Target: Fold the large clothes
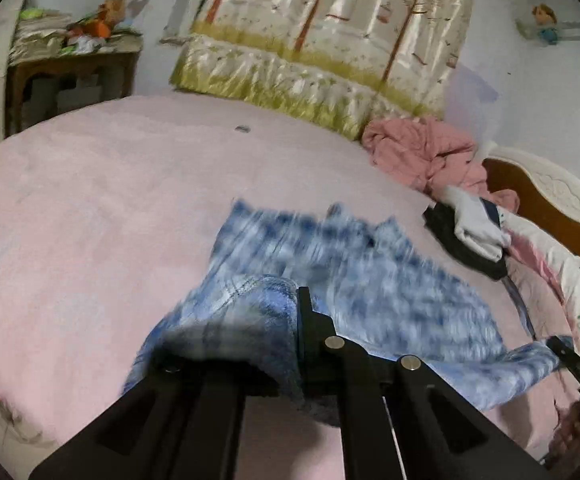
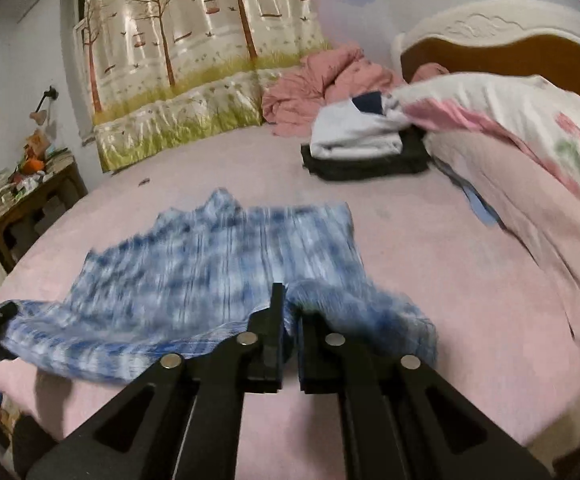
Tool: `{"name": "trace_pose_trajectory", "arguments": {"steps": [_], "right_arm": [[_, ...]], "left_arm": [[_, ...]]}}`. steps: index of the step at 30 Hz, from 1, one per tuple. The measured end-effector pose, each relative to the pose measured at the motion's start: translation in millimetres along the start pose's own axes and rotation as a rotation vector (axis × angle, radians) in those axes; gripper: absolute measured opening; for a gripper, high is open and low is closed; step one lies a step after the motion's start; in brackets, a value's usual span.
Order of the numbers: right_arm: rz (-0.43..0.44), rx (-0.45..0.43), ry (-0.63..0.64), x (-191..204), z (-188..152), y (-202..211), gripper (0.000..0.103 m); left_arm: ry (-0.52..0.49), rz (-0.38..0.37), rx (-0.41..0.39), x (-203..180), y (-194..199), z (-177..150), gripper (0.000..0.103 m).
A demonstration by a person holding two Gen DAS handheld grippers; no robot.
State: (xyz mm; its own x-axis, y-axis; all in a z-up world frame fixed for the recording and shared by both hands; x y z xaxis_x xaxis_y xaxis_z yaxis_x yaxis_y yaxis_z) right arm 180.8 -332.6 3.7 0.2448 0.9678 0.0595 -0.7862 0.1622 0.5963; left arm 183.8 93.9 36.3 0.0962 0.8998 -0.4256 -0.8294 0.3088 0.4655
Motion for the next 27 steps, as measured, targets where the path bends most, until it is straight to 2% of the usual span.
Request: {"name": "trace_pose_trajectory", "arguments": {"steps": [3, 7, 10, 12, 15, 17, 20, 22, 24, 26, 27], "right_arm": [[0.008, 0.018, -0.026, 8, 34, -44, 0.003], [-0.054, 0.008, 0.029, 31, 59, -88, 0.002], [-0.086, 0.034, 0.04, 41, 69, -125, 0.002], [-0.08, 0.075, 0.034, 44, 72, -152, 0.002], [-0.077, 0.13, 0.012, 49, 73, -187, 0.002], [-0.073, 0.134, 0.01, 51, 73, -198, 0.002], [-0.055, 0.132, 0.01, 54, 74, -210, 0.002], [-0.04, 0.118, 0.02, 57, 74, -214, 0.003], [-0.041, 0.109, 0.028, 57, 74, -219, 0.006], [-0.068, 0.085, 0.026, 52, 74, -220, 0.027], [-0.095, 0.069, 0.029, 49, 75, -219, 0.032]], "left_arm": [[-0.02, 0.029, 0.055, 1, -49, 31, 0.006], [-0.05, 0.085, 0.144, 9, -121, 59, 0.006], [-0.045, 0.12, 0.197, 21, -155, 65, 0.006], [-0.105, 0.194, 0.234, 23, -179, 64, 0.006], [-0.123, 0.227, 0.24, 28, -198, 61, 0.006], [-0.111, 0.233, 0.244, 34, -208, 60, 0.006], [-0.1, 0.223, 0.24, 42, -212, 56, 0.006], [-0.117, 0.196, 0.207, 46, -211, 51, 0.007], [-0.134, 0.155, 0.171, 49, -207, 46, 0.009], [-0.158, 0.122, 0.134, 48, -204, 42, 0.009], [-0.185, 0.107, 0.113, 46, -199, 38, 0.011]]}}
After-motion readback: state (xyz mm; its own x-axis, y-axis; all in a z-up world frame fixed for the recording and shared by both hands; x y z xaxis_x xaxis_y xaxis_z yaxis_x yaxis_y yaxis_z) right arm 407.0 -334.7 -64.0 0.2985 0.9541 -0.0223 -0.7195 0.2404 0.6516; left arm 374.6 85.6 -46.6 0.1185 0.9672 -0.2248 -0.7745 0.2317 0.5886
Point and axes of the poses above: each gripper's, at about its wrist camera, not at the fingertips, and y roughly against the way its jaws point, x to its left, z to its top, the point moved 3 cm from there along -y, roughly the way its jaws point, and after that the axes turned 14 degrees about -z, right-handed, at the moved point
